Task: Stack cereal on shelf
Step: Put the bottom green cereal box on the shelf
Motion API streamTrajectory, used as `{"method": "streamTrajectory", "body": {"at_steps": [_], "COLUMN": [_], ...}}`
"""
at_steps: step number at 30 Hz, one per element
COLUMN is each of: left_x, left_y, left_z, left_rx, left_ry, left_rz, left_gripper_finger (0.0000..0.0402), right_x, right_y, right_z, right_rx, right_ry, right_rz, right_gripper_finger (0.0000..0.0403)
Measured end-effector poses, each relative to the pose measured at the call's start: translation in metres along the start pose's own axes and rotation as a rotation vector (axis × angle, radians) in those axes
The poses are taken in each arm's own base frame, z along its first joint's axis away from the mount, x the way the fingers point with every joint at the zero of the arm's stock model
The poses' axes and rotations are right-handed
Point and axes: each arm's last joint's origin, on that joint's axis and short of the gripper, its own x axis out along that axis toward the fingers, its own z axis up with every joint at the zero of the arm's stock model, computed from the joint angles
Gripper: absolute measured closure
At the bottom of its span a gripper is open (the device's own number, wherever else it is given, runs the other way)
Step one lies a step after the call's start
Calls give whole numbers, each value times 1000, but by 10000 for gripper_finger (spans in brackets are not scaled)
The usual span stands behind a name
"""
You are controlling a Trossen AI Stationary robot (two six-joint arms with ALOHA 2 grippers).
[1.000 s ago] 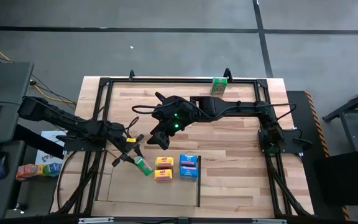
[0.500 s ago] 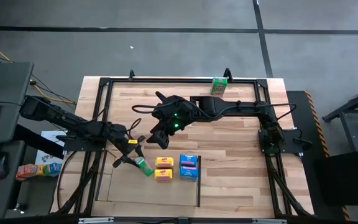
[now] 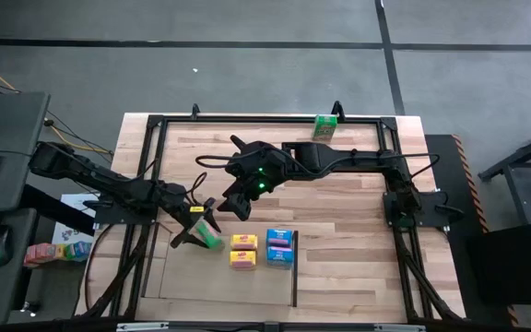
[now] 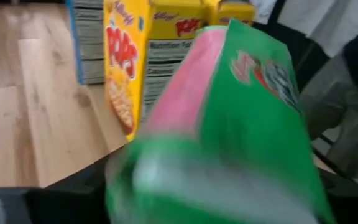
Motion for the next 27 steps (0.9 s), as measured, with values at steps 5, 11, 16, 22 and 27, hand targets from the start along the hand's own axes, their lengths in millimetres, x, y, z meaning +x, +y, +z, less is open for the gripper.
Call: {"method": "streamTrajectory", "body": {"at_steps": [5,11,16,22,27], "left_x": [-2,-4,-8,-11,-14], "left_y": [-3,-12,-17,-14,-15], "left_z": [4,8,12,15,19], "left_rx": [-29,-10,-12,8,22], "left_ry": [-24,-52,-80,-109,-141], "left_rz": [-36,-106,-139,-113,-111], "left_gripper_finger": [121,121,121,121,121], "right_x": [0,0,0,0,0], "right_y": [0,0,0,0,0], "right_z": [0,0,0,0,0], "right_rx": [-12,-38,-50,-64,-64], "right_ry": [0,1,1,1,1], "right_rz": [0,0,0,0,0], "right_gripper_finger": [158,158,158,158,158]}}
